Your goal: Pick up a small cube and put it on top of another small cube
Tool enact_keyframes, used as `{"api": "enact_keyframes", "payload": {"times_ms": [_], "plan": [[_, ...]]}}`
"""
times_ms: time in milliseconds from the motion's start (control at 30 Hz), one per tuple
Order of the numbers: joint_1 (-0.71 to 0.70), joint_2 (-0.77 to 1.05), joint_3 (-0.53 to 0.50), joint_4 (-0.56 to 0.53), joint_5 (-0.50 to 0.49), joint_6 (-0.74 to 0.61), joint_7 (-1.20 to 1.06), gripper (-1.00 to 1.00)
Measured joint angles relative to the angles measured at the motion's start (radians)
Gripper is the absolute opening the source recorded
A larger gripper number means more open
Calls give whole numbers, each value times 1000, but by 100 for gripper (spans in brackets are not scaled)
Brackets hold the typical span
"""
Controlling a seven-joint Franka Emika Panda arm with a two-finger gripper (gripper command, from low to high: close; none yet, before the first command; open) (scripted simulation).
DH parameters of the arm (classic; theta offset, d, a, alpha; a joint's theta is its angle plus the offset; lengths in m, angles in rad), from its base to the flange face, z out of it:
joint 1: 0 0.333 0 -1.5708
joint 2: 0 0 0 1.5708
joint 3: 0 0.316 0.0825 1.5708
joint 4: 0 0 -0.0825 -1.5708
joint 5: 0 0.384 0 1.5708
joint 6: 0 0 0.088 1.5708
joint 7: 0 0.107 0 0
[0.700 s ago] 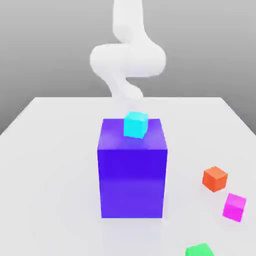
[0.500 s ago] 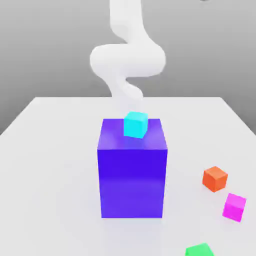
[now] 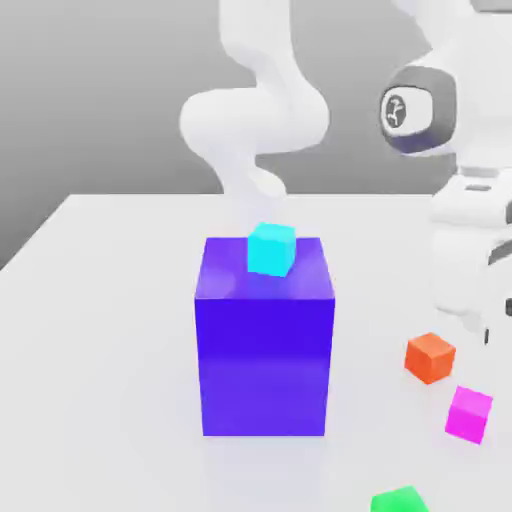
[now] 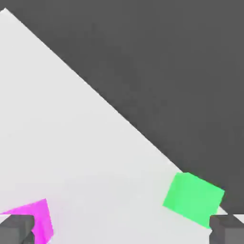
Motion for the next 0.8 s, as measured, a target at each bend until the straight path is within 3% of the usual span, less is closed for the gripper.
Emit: {"api": "enact_keyframes", "payload": {"times_ms": [133, 300, 333, 567, 733, 800], "plan": [[49, 149, 18, -28, -58, 62, -9, 0], [122, 331, -56, 0, -152, 190, 51, 0], [137, 357, -73, 5, -160, 212, 56, -100], [137, 359, -74, 5, -163, 212, 59, -100], [86, 204, -6, -27, -74, 91, -9, -100], [42, 192, -23, 19, -43, 35, -44, -100]]}}
